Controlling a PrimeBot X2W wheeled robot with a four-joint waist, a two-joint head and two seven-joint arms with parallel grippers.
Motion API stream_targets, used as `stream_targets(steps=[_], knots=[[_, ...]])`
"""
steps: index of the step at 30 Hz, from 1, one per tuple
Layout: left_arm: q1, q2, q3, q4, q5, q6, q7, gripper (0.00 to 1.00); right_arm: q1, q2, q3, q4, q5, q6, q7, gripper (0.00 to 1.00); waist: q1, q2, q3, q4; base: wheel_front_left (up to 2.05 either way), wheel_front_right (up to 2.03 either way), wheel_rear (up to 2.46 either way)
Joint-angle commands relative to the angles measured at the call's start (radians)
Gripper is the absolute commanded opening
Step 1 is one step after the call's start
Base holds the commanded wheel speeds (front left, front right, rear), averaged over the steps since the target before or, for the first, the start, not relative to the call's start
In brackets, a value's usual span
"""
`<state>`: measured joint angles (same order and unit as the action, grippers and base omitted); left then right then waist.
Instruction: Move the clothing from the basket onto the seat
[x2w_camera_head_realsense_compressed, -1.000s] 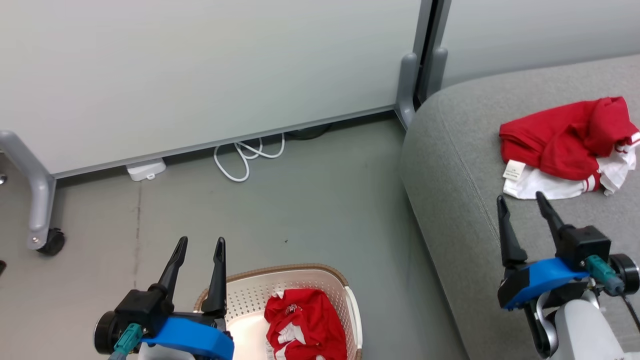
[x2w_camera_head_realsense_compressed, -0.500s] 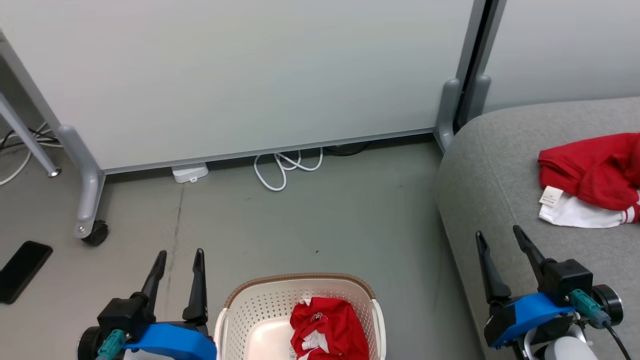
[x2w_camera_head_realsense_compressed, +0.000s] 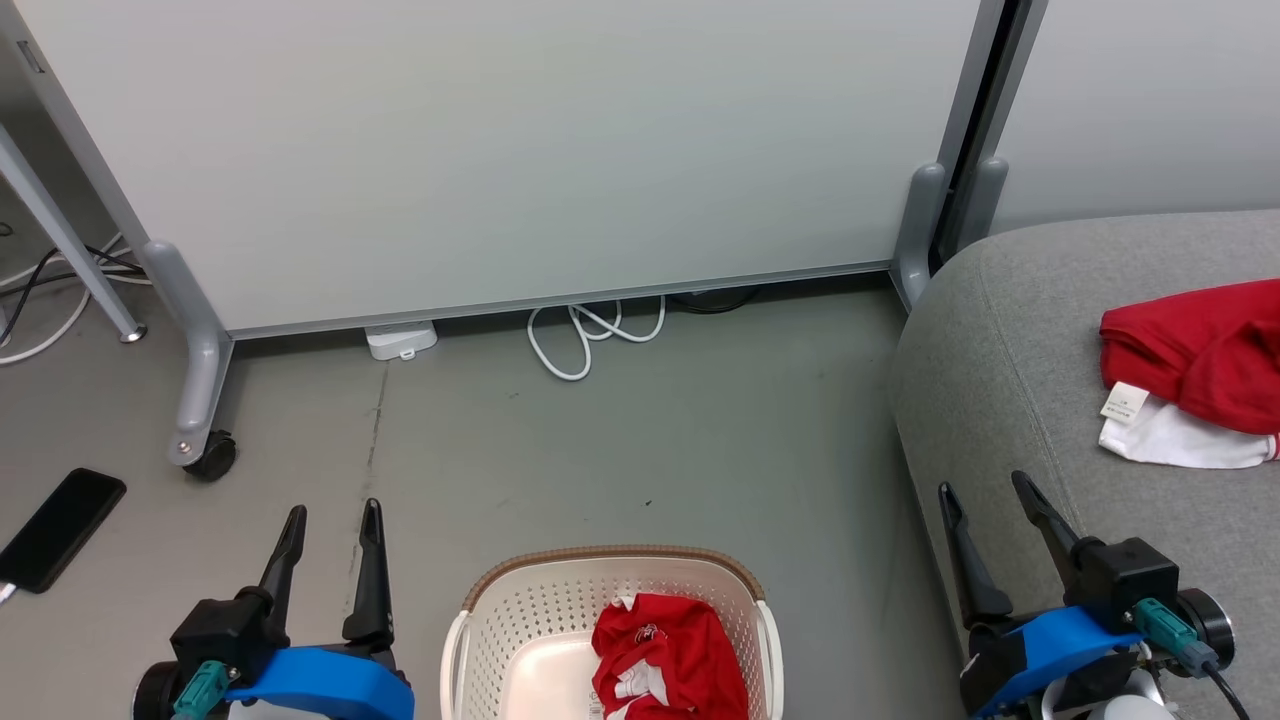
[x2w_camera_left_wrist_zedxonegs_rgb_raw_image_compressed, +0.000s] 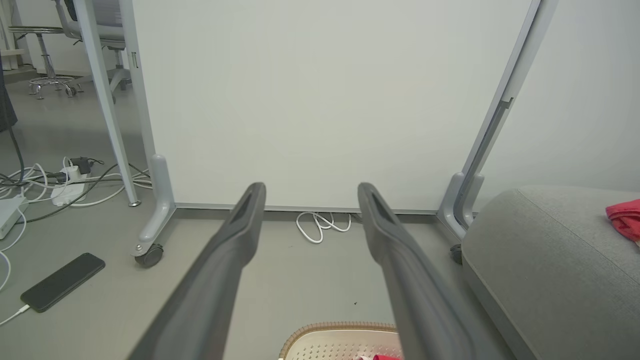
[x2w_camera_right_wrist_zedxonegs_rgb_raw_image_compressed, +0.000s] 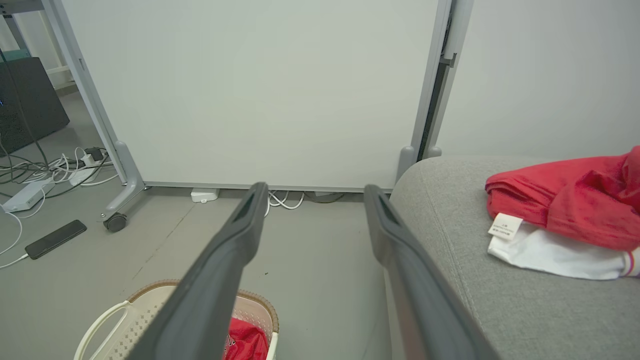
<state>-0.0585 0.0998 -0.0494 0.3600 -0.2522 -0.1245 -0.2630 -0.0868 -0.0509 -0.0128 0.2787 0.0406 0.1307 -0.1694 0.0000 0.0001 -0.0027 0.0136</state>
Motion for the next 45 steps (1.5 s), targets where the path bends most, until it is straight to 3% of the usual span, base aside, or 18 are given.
stream_targets(steps=[1, 25, 32, 45], knots=[[0.001, 0.001, 0.004, 0.002, 0.008, -0.006, -0.003, 1.00, 0.016, 0.001, 0.000, -0.006, 0.006, 0.000, 0.001, 1.00, 0.0000, -0.0001, 0.001, -0.001, 0.00, 0.00, 0.00], [-0.011, -0.014, 0.018, 0.000, 0.023, -0.006, -0.003, 1.00, -0.010, 0.001, 0.026, -0.036, 0.017, 0.000, 0.014, 1.00, 0.0000, -0.0001, 0.051, -0.029, 0.00, 0.00, 0.00], [-0.051, -0.010, -0.005, 0.023, 0.031, -0.006, -0.003, 1.00, -0.050, 0.001, 0.054, -0.066, 0.018, 0.000, 0.010, 1.00, 0.0000, -0.0001, 0.149, -0.088, 0.00, 0.00, 0.00], [-0.222, 0.022, -0.091, 0.140, 0.047, -0.006, -0.003, 1.00, -0.174, 0.001, 0.119, -0.094, 0.049, 0.000, -0.028, 1.00, 0.0000, -0.0001, 0.425, -0.234, 0.00, 0.00, 0.00]])
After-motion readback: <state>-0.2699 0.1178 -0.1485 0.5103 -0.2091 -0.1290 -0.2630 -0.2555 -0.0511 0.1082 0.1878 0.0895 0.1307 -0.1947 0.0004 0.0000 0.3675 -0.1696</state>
